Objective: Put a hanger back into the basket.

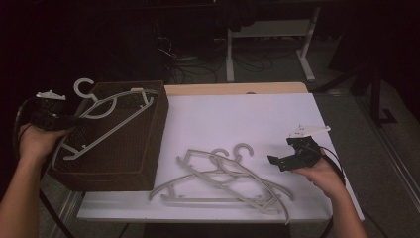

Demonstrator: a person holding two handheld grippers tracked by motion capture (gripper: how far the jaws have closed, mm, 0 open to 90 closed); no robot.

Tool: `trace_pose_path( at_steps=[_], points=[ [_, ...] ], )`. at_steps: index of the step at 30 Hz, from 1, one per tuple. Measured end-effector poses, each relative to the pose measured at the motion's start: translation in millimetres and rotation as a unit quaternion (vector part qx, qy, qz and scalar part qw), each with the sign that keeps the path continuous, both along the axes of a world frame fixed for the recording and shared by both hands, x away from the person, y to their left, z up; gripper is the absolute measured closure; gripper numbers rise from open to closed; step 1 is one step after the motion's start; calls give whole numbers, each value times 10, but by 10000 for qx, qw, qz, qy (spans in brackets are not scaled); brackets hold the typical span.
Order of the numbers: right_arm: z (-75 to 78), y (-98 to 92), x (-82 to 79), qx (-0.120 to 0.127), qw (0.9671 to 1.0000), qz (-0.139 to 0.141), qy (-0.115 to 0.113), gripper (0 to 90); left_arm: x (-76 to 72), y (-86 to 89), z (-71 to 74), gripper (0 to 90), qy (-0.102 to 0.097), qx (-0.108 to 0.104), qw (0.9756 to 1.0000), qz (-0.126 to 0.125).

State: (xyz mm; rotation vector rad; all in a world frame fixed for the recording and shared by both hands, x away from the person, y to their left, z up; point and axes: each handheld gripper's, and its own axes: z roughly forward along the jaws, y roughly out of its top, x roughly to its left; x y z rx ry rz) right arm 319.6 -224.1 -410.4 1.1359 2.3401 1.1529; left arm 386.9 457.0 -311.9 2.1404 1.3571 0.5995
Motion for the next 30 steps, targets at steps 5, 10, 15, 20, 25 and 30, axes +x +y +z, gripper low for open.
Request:
trace_pose_path(
  at_steps=[5,10,15,20,25,30],
  points=[
    [-1,17,1,-19,10000,28,1,14,47,-56,-170,824,151,-17,9999,16],
    [15,17,12,16,10000,31,-15,13,102,-90,-277,813,287,-124,9995,16],
    [38,14,23,18,10000,11,-52,14,100,-87,-285,682,254,-243,9994,12],
    [36,16,29,21,10000,29,-23,14,55,-108,-225,563,112,-502,9986,-100],
    [32,10,18,9,10000,62,-38,14,-3,-212,-117,452,-101,-933,9950,-344],
    [41,19,3,29,9999,104,-46,14,-74,-433,-28,394,-232,-1268,9891,-715]
  ],
)
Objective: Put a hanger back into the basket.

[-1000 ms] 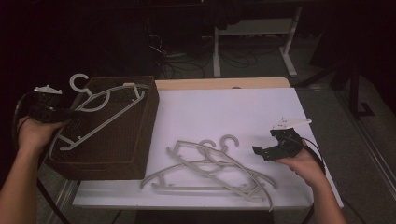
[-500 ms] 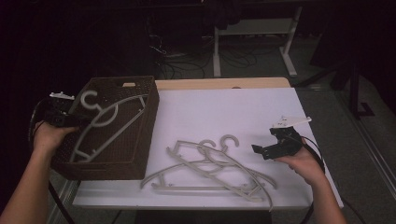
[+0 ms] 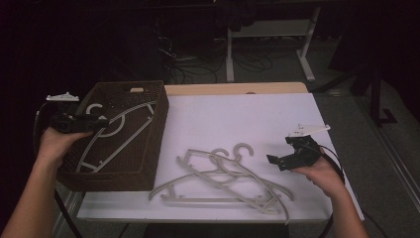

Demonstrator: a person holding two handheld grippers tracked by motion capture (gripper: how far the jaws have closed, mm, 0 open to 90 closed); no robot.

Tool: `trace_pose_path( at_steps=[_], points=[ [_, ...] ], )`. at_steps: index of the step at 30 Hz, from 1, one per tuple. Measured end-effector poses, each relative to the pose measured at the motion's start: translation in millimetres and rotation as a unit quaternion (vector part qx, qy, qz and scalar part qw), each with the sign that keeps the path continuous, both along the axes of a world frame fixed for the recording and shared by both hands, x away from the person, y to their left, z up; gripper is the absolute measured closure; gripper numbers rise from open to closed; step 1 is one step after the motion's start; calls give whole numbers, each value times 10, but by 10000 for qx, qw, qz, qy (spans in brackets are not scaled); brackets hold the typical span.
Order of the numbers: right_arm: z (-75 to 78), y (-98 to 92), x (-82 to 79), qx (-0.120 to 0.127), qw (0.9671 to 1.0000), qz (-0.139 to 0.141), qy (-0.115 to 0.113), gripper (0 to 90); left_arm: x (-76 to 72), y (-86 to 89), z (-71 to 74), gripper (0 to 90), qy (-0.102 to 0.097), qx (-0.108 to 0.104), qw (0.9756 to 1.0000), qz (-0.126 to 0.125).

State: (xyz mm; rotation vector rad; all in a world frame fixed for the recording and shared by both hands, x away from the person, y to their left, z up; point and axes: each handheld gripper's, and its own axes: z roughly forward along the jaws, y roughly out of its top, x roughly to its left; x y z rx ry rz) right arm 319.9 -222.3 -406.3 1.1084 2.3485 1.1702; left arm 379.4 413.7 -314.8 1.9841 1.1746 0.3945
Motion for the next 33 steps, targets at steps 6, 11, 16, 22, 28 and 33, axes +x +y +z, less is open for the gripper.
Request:
trace_pose_path(
  at_steps=[6,11,16,22,28,33],
  points=[
    [6,-5,-11,23,10000,6,7,14,-21,-332,76,330,-86,-311,9983,-479],
    [14,-3,-6,47,10000,36,-11,14,-21,-619,80,301,-83,-484,9952,-841],
    [4,16,0,27,10000,79,14,14,-45,-925,68,288,-115,-573,9914,-1172],
    [2,25,-3,21,9999,105,12,14,-70,-1298,14,274,-111,-655,9857,-1552],
    [7,17,-10,43,9999,113,6,14,-110,-1658,-34,261,-105,-757,9791,-1884],
    [5,20,-6,70,9999,126,33,14,-156,-1941,-69,248,-106,-812,9733,-2143]
  ],
)
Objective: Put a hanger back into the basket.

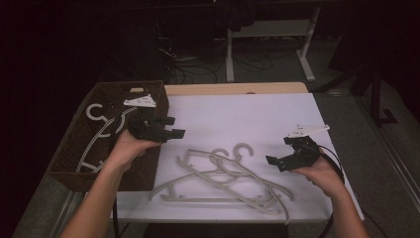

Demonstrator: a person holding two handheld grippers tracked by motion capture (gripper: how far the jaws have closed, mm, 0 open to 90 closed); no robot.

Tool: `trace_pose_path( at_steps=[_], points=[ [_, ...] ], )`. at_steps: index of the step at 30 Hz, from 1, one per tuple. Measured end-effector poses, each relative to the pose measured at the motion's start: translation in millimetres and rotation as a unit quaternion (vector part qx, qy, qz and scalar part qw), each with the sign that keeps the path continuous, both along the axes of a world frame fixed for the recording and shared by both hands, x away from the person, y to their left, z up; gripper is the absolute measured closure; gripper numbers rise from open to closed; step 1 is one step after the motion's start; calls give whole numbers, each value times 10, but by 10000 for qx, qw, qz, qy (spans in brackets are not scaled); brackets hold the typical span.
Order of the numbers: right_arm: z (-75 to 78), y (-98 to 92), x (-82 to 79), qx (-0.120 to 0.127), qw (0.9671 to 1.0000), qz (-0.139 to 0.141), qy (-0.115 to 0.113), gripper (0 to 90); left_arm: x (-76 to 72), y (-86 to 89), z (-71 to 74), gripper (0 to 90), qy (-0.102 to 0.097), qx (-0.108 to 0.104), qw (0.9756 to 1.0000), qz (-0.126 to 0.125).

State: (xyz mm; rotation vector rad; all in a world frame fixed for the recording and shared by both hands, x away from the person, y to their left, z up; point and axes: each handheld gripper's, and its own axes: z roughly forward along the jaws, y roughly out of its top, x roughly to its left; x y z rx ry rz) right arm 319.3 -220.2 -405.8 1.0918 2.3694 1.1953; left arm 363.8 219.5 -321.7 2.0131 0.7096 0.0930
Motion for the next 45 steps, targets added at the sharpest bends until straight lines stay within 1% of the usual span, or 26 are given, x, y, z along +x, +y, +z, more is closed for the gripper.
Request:
trace_pose_path(
  at_steps=[3,5,8,10,11,12,14,17,18,21,25,27,32,36,39,41,44,45],
  points=[
    [-3,-8,10,14,10000,-11,10,14,-28,-141,-41,244,-21,-53,9999,-141],
    [-5,-20,0,8,10000,-24,-3,14,-45,-227,-91,245,-9,-45,9998,-202],
    [-12,-39,-29,64,10000,-29,1,14,-70,-329,-170,244,28,11,9997,-251],
    [-20,-41,-39,66,10000,-13,9,14,-89,-372,-215,244,43,26,9996,-286],
    [-25,-41,-41,66,10000,-7,9,14,-104,-399,-254,244,50,-11,9996,-288],
    [-32,-39,-44,52,10000,14,7,14,-109,-419,-280,245,62,-4,9995,-303],
    [-37,-33,-50,52,10000,30,13,14,-126,-473,-343,245,97,155,9993,-340],
    [-49,-22,-59,53,10000,68,29,14,-158,-513,-409,245,120,157,9992,-343],
    [-53,-15,-60,40,9999,82,44,14,-163,-524,-431,245,111,202,9990,-370],
    [-59,7,-58,16,9999,135,52,15,-176,-555,-503,245,164,221,9990,-364],
    [-73,22,-45,10,9998,154,112,15,-209,-576,-598,248,207,363,9986,-321],
    [-78,27,-36,12,9998,163,128,15,-228,-581,-648,252,213,485,9982,-296],
    [-81,48,-34,18,9996,220,153,15,-252,-585,-775,284,269,750,9966,-207],
    [-82,63,-39,14,9995,257,168,15,-278,-601,-860,301,325,959,9946,-232],
    [-85,74,-36,7,9995,283,170,15,-305,-628,-906,316,311,1077,9932,-311],
    [-88,91,-37,-6,9994,299,196,16,-304,-652,-915,327,257,1152,9925,-311],
    [-93,120,-42,-27,9991,360,216,16,-258,-708,-925,347,227,1143,9928,-291],
    [-96,128,-42,-23,9991,360,233,16,-234,-733,-931,354,194,1174,9925,-286]
  ],
)
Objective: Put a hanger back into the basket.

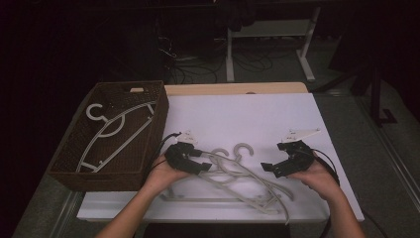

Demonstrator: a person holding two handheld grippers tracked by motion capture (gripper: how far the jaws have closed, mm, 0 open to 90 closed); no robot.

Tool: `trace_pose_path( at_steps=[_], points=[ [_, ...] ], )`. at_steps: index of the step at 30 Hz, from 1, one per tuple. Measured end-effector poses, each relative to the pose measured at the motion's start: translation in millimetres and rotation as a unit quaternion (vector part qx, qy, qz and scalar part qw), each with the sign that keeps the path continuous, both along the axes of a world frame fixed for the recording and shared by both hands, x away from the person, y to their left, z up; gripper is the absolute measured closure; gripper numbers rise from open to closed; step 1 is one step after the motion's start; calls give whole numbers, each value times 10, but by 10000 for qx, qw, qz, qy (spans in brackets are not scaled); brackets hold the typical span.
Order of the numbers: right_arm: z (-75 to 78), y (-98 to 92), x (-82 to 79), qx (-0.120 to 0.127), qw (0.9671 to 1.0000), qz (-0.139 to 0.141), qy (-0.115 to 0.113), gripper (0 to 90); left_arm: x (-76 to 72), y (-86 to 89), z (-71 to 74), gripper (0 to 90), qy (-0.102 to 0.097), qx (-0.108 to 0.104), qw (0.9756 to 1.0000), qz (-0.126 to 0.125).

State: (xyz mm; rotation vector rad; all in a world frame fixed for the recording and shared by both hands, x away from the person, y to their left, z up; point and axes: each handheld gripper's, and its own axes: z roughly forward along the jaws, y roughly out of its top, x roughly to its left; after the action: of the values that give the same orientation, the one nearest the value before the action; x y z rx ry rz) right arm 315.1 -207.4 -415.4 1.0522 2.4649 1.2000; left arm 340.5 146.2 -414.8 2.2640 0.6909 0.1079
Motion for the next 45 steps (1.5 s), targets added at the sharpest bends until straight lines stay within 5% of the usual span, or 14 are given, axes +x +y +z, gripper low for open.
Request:
trace_pose_path(
  at_steps=[6,15,20,22,28,33,41,45],
  points=[
    [-33,63,3,-32,9999,83,76,16,193,-110,-5,386,-145,228,9996,-36],
    [-80,174,-15,-108,9987,307,400,85,346,-120,-107,422,-39,320,9995,38],
    [-99,267,-61,-151,9960,579,659,276,353,-112,-115,421,-21,273,9996,49],
    [-137,349,-77,-342,9932,726,841,390,351,-103,-107,419,-14,253,9997,39],
    [-187,427,-92,-596,9888,900,1026,537,366,-113,-140,425,25,245,9997,-6],
    [-201,430,-93,-643,9878,952,1053,576,398,-109,-172,540,55,280,9996,-48],
    [-186,403,-97,-623,9883,935,1029,583,529,-55,-215,848,40,228,9995,203],
    [-195,410,-106,-698,9876,933,1055,603,540,-39,-199,900,67,250,9994,250]
  ],
)
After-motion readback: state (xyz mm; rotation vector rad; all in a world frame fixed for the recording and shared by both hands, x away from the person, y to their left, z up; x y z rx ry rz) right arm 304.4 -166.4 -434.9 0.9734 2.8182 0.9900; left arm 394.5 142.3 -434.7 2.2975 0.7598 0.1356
